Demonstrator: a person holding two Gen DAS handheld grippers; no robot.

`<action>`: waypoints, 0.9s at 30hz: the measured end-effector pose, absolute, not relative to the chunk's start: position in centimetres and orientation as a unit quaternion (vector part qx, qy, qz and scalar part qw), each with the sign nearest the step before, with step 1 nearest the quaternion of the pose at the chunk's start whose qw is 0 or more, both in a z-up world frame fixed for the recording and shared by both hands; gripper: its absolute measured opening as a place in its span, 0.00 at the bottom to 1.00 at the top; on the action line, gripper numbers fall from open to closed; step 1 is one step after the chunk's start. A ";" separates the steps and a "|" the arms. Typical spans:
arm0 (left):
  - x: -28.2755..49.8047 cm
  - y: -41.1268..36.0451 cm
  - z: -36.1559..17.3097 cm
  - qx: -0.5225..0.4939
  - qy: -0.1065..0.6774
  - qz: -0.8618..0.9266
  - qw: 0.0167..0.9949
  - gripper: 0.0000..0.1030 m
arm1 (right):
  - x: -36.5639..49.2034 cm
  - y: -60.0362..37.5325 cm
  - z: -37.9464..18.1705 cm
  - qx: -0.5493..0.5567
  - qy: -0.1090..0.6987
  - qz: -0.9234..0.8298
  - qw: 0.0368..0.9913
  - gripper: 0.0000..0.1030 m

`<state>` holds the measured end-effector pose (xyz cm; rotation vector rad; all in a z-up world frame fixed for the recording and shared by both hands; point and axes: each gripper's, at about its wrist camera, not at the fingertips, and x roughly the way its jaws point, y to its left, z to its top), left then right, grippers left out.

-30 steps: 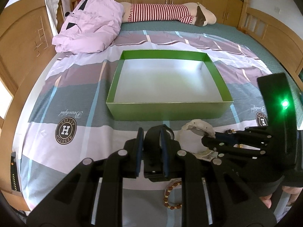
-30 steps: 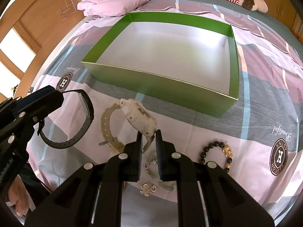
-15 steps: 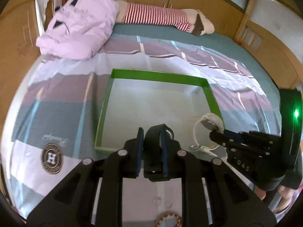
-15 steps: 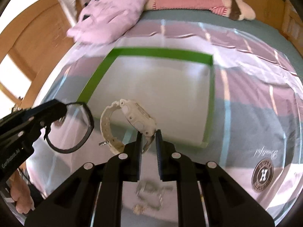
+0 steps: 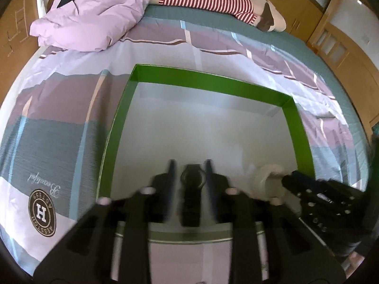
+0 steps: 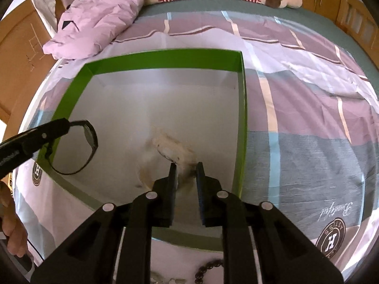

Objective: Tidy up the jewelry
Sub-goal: 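Open the left gripper over the box while the right gripper releases the white watch inside, then grasp the black bead bracelet with gold charms with the right gripper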

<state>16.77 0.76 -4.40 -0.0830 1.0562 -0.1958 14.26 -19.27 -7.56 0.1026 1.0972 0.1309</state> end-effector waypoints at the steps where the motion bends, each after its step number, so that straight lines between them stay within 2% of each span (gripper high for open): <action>1: 16.5 0.7 -4.1 -0.032 0.497 -0.090 0.863 0.41 | 14.1 -19.3 -7.3 0.046 0.517 0.060 0.852 0.21; 4: 15.3 0.6 -2.6 -0.022 0.491 -0.089 0.866 0.41 | 13.4 -19.4 -5.9 0.049 0.506 0.065 0.859 0.29; 9: 11.2 -0.5 -0.1 0.009 0.507 -0.112 0.855 0.41 | 10.7 -19.7 -2.1 0.056 0.497 0.091 0.861 0.31; 11: 9.6 -1.0 -0.5 0.031 0.525 -0.113 0.843 0.40 | 9.4 -19.9 -1.4 0.057 0.501 0.105 0.857 0.40; 12: 8.9 -1.1 -1.1 0.038 0.539 -0.117 0.833 0.35 | 8.5 -20.1 -1.3 0.059 0.505 0.111 0.854 0.42; 13: 7.8 -0.9 -2.0 0.038 0.555 -0.122 0.822 0.26 | 7.7 -20.3 -1.6 0.055 0.513 0.112 0.849 0.43; 14: 6.8 -0.6 -3.4 0.030 0.570 -0.126 0.811 0.24 | 7.1 -20.4 -2.1 0.047 0.521 0.113 0.845 0.43; 19: 5.0 0.0 -8.9 0.023 0.638 -0.133 0.758 0.22 | 4.5 -23.7 -7.2 0.045 0.572 0.056 0.817 0.42; 24: 4.8 -0.4 -9.3 0.034 0.645 -0.130 0.752 0.22 | 5.5 -25.0 -12.3 0.059 0.634 0.011 0.771 0.42; 26: 4.8 -0.7 -9.3 0.037 0.644 -0.132 0.752 0.22 | 5.5 -23.7 -12.5 0.033 0.626 0.010 0.779 0.42; 27: 4.8 -0.7 -9.4 0.041 0.644 -0.130 0.753 0.22 | 5.4 -23.0 -12.3 0.022 0.621 0.024 0.783 0.38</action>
